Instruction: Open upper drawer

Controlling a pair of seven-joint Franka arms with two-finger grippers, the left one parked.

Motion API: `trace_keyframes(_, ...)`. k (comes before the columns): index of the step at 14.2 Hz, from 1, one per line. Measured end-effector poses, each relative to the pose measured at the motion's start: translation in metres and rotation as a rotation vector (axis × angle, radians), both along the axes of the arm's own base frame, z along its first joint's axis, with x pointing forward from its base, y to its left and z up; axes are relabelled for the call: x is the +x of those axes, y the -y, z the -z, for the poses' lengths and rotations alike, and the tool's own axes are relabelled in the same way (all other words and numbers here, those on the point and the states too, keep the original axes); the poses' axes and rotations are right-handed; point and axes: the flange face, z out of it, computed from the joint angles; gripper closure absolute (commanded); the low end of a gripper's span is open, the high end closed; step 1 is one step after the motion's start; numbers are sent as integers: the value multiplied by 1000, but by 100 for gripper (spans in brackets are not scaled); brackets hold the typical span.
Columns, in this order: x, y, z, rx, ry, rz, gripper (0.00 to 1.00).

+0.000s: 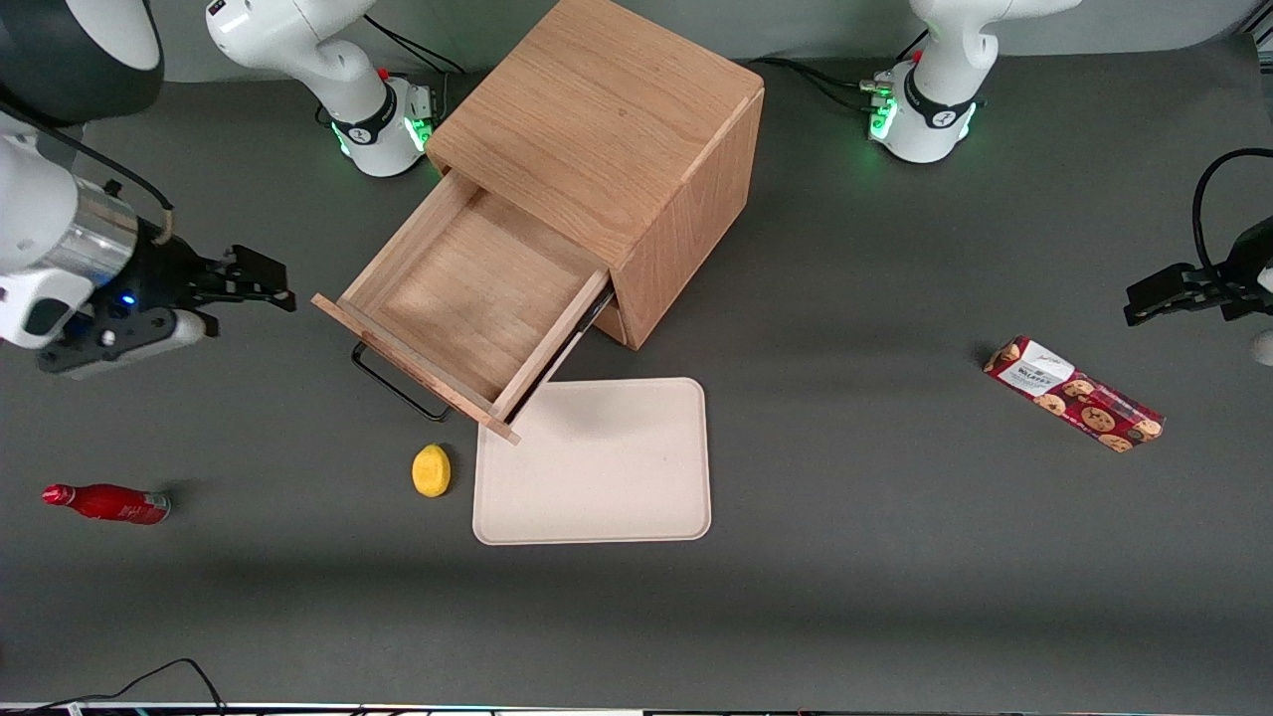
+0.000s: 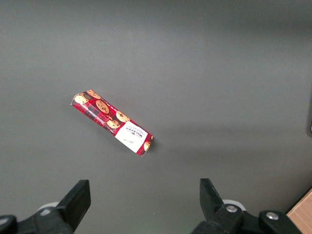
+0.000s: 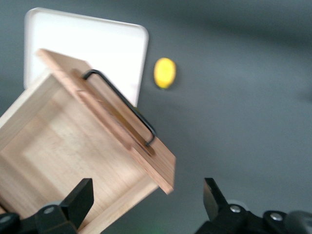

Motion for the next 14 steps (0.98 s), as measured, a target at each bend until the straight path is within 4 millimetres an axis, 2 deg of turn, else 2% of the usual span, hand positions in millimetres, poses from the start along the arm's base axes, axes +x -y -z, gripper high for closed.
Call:
trace_keyframes(3, -22, 16, -1, -19, -21, 108, 0)
trace_keyframes(5, -27, 42, 6, -18, -33, 162, 0)
trace_keyframes(7, -22, 77, 8, -44, -8, 221, 0)
trace_keyframes(9, -15, 99, 7, -74, 35, 241, 0)
trace_keyframes(14, -3, 119, 18, -104, 25, 263, 0)
